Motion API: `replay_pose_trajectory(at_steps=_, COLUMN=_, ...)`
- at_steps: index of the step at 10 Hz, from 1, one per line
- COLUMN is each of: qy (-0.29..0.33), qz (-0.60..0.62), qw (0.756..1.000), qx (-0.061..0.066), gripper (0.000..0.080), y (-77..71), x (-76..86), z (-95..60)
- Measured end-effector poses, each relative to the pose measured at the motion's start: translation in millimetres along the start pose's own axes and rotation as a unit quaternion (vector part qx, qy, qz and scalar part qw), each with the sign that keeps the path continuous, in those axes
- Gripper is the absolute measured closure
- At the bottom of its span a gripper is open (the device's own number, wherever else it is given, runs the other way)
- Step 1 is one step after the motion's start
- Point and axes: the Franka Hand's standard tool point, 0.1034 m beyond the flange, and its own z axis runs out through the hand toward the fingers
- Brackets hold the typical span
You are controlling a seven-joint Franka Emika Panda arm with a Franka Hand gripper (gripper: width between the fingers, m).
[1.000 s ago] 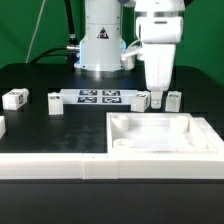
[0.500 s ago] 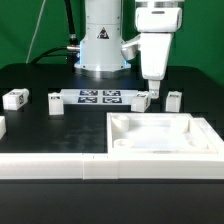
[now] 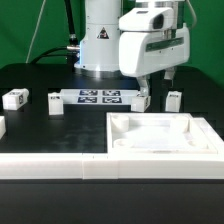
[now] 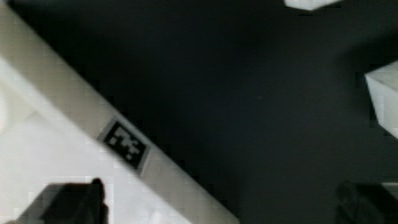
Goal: Assemble one leg
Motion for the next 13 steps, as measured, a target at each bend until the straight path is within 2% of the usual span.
replay_pose_trajectory(at_steps=1, qy=0.000, qz=0.075, qw=0.997, qx=0.004, gripper=0.0150, y=-6.5, x=2.3, z=0.8)
replay_pose_trajectory(at_steps=3, qy=0.002, qz=0.144, qw=0.990, qx=0.010, gripper=0.0150, y=-8.1, x=3.2, z=1.1)
replay_pose_trajectory(at_steps=5, qy=0.003, qz=0.236, qw=0.972, qx=0.015, gripper=0.0150, y=-11.1, x=3.6, z=1.5)
replay_pose_trajectory(at_steps=7, qy=0.002, qz=0.350, qw=0.937, qx=0.022, gripper=0.0150, y=-25.4, x=0.5, z=5.3)
replay_pose_trajectory(at_steps=9, qy=0.001, qz=0.458, qw=0.888, qx=0.031, gripper=0.0150, y=-30.9, x=0.0, z=7.8)
replay_pose_trajectory(at_steps=11, qy=0.002, qz=0.508, qw=0.861, qx=0.035, gripper=0.0150, y=-40.9, x=-1.7, z=10.2)
replay_pose_trajectory(at_steps=13, qy=-0.016, qz=0.497, qw=0.867, qx=0.040, gripper=0.0150, y=-40.2, x=-3.7, z=10.9)
